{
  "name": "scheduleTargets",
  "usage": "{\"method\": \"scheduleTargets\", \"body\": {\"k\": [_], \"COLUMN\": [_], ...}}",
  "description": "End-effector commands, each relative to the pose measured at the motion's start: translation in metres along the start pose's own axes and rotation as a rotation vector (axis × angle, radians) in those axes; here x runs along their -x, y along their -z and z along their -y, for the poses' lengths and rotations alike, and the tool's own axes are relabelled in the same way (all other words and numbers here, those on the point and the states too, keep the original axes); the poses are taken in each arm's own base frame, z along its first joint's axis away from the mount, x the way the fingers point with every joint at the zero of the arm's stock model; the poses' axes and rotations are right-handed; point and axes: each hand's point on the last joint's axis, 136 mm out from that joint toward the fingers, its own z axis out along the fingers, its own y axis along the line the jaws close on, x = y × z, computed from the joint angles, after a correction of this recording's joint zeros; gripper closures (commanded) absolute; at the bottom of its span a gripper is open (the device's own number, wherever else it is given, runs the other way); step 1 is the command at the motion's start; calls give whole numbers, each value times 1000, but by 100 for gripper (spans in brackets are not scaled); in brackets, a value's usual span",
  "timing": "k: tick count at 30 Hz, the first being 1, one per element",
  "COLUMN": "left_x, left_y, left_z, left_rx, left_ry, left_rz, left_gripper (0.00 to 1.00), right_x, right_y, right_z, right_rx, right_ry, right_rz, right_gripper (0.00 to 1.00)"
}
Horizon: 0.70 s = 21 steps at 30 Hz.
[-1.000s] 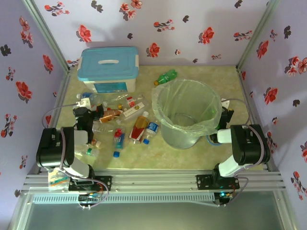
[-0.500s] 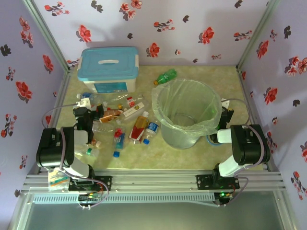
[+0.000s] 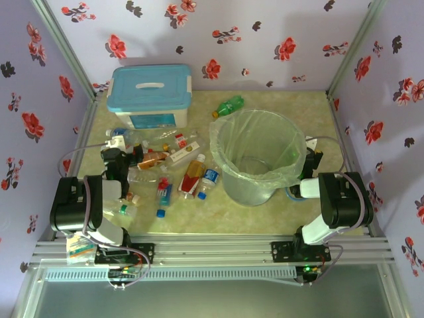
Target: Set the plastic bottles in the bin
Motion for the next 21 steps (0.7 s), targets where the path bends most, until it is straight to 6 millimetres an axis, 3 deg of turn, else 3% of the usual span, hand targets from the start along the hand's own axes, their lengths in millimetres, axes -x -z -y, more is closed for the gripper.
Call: {"method": "scheduleTargets", "body": {"k": [1,8,14,16,21], "left_x": [11,48,95,99,87], "left_y": [3,29,79,98,135], "left_z": [-6,-18,-23,-27,-29], "left_rx": [43,102,112,134,174], "left_ry": [-7,36,236,323,453], "left_rz": [23,21,-29,-83,-251], "left_gripper": [0,0,0,0,0], "right_x": [8,10,11,15,55], "right_y": [4,10,10,14,38], "right_z": [8,10,9,7,29], "right_rx": [-40,-33,-29,-20,-127], "right_ry": [-42,-51,-48,-42,-85], "right_rz": [19,56,54,77,49], "right_gripper": [1,1,1,1,1]}}
